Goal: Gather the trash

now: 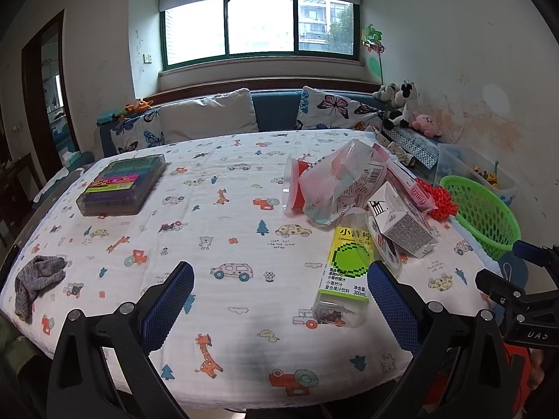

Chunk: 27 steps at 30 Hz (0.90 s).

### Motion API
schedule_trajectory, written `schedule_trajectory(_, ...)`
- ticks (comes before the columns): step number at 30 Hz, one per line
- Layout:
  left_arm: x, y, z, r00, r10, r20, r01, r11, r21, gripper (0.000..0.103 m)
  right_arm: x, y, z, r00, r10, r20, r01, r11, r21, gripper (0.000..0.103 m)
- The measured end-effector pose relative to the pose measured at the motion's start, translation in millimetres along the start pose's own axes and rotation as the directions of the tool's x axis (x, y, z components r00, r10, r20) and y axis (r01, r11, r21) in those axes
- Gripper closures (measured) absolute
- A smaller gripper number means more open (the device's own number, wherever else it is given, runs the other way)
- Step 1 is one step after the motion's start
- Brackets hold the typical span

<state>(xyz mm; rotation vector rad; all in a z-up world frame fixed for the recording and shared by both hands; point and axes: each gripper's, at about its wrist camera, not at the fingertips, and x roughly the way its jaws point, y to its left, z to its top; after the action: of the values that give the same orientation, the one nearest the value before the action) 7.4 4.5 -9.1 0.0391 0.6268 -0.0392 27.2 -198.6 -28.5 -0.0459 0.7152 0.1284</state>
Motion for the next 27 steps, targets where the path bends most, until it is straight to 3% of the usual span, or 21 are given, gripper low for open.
schedule_trajectory(27, 8.7, 0.7, 3.6, 1.000, 0.009, -0.003, -0.009, 1.000, -0.014, 0.007, 7.2, -1.7, 1.1, 1.000, 0.009, -0.004, -0.009, 1.000, -0.002, 0.004)
